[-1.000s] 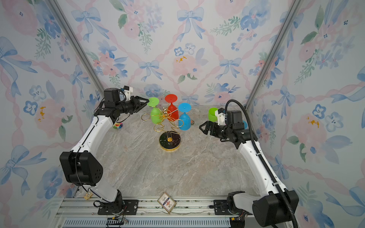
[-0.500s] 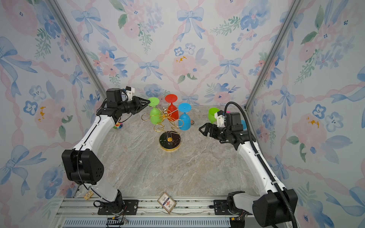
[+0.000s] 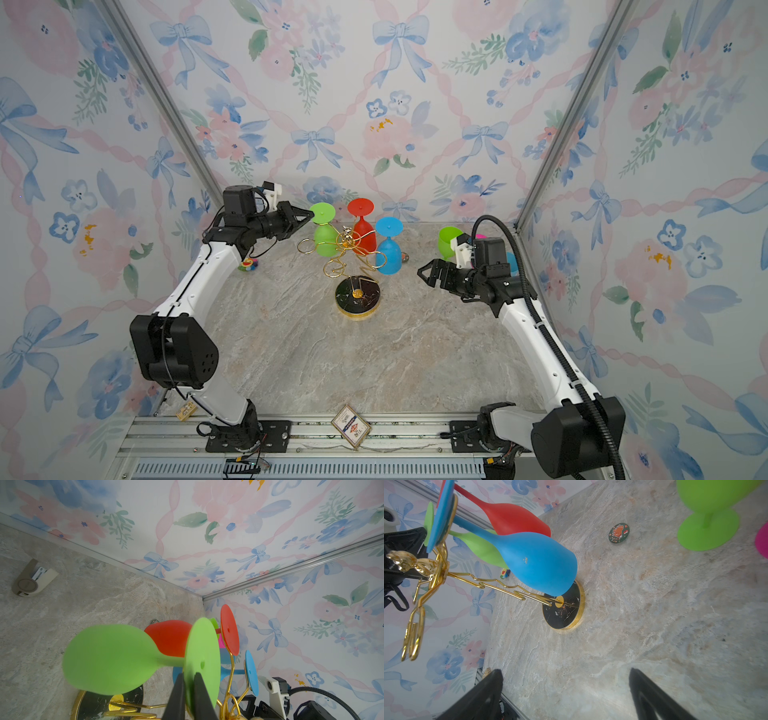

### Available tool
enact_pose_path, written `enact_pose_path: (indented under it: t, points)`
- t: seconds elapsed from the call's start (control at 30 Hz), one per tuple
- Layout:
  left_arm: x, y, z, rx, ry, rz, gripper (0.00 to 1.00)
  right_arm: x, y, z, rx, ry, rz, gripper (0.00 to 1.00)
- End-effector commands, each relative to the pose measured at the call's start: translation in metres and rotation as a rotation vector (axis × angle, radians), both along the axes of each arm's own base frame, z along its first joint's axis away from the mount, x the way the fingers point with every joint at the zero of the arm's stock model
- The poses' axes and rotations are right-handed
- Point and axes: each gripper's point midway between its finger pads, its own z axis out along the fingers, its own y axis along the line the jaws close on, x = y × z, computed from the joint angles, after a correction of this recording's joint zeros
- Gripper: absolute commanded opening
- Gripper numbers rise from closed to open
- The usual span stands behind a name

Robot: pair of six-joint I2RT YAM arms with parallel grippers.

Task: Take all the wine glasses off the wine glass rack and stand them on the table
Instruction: 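Close the left gripper on the green glass base on the rack, then pull the green glass off its rack arm with the left gripper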

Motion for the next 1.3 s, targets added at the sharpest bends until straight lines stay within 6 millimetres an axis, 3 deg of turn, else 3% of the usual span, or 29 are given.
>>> enact_pose_path:
  t: [0.0,0.63,1.27]
  points:
    - [0.002,-0.003,0.010,-0.007,-0.027,-0.011,0.09,-0.004,0.006,0.002,0.033,-0.004,0.014,0.97]
    - [-0.011,-0.020,0.016,-0.099,0.009,-0.102,0.00,-0.002,0.008,-0.004,0.054,0.014,0.011,0.97]
    - [-0.024,-0.027,0.019,-0.174,0.050,-0.141,0.00,-0.002,0.009,-0.008,0.063,0.027,0.005,0.97]
